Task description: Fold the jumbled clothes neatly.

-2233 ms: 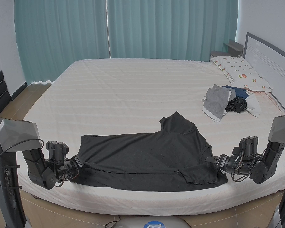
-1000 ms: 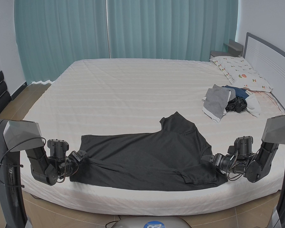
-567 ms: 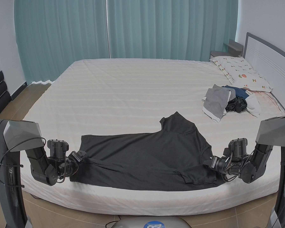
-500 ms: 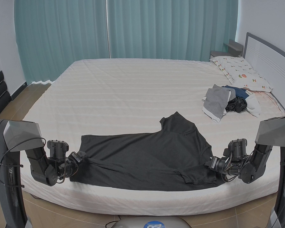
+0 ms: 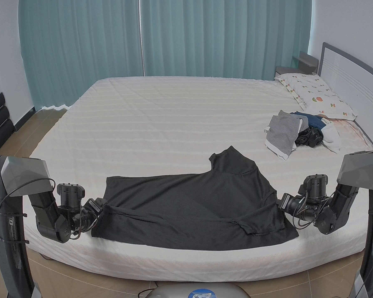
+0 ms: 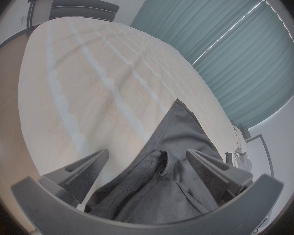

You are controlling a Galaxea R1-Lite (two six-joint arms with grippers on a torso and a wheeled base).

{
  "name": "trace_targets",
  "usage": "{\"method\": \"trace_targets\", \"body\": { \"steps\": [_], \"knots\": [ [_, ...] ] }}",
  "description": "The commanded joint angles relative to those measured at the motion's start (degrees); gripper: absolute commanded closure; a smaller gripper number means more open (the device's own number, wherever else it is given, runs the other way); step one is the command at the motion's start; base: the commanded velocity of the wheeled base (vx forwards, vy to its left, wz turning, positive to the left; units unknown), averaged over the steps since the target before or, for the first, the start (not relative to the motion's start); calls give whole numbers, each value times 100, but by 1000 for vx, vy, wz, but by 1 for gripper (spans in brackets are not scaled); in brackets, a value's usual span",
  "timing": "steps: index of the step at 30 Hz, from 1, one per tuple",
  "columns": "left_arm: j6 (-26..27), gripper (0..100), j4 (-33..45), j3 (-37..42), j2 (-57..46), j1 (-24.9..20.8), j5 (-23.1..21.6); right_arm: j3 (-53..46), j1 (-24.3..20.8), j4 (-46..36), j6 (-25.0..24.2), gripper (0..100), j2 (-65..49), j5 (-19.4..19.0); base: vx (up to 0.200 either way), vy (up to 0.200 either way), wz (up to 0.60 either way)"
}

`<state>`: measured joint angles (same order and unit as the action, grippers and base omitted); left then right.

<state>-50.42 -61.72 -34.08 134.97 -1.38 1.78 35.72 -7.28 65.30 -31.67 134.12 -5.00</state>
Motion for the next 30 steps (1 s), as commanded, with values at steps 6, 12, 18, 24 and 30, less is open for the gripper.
{"method": "trace_targets", "body": {
  "steps": [6,12,18,24,30],
  "knots": [
    [15,0,-42,-37,-129,278,-55,304,33,140,-357,100,26,289,0,0,0],
    [32,0,11,33,-323,454,-503,339,-19,132,-428,100,141,306,0,0,0],
    [305,0,336,218,-481,577,-1127,322,-19,105,-428,100,211,324,0,0,0],
    [1201,0,530,833,-692,586,-1830,93,16,114,-419,0,-44,289,0,0,0],
    [1746,0,512,1000,-613,533,-1865,-478,25,149,-419,0,-404,245,0,0,0]
  ]
}}
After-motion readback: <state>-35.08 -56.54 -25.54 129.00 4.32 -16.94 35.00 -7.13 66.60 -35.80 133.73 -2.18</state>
